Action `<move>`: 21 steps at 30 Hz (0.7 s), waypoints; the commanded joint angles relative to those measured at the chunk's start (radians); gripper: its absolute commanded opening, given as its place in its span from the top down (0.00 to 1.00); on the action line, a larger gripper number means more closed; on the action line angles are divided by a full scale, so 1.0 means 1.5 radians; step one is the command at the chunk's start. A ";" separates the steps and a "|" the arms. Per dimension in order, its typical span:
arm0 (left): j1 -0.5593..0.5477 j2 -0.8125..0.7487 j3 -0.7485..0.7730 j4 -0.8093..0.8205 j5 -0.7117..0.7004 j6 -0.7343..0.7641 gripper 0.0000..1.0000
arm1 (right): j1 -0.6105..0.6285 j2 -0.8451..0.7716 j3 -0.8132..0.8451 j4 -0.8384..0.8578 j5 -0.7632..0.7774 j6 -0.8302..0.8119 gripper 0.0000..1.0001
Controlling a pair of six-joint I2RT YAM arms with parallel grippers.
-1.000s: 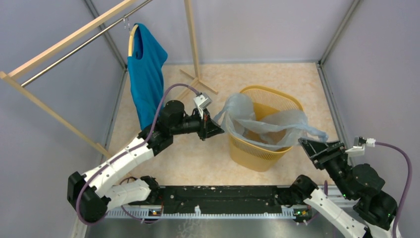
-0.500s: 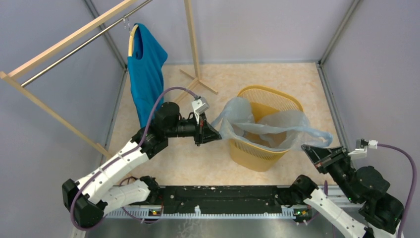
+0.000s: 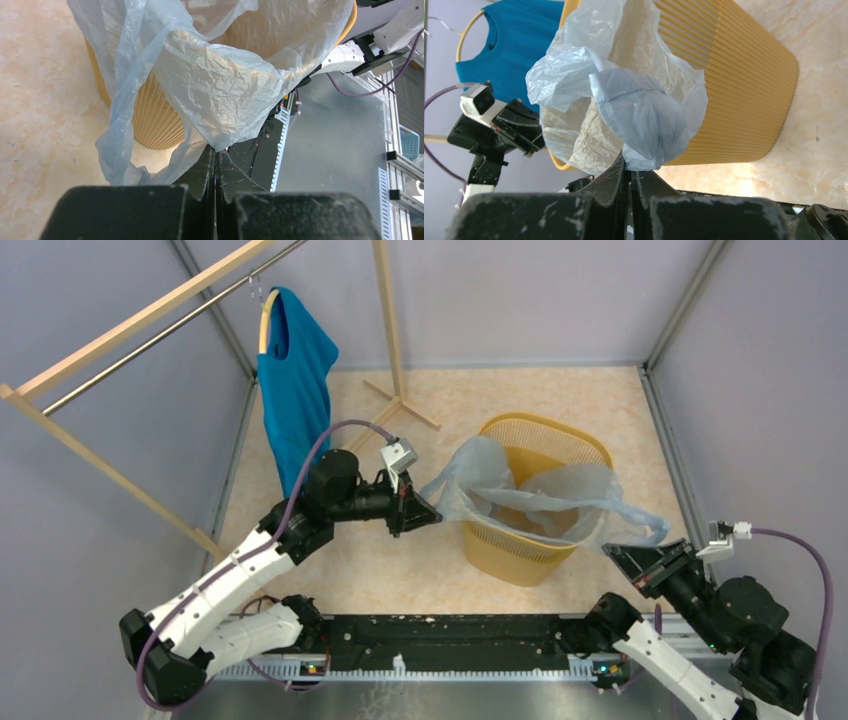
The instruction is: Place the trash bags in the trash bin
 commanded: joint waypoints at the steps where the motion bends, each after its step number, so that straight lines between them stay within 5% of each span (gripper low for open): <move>1: -0.003 -0.024 0.023 0.002 -0.023 0.001 1.00 | 0.005 0.001 0.039 0.030 -0.052 -0.058 1.00; 21: -0.003 -0.002 0.002 -0.034 -0.091 0.003 1.00 | 0.005 0.001 -0.027 -0.020 -0.129 -0.045 1.00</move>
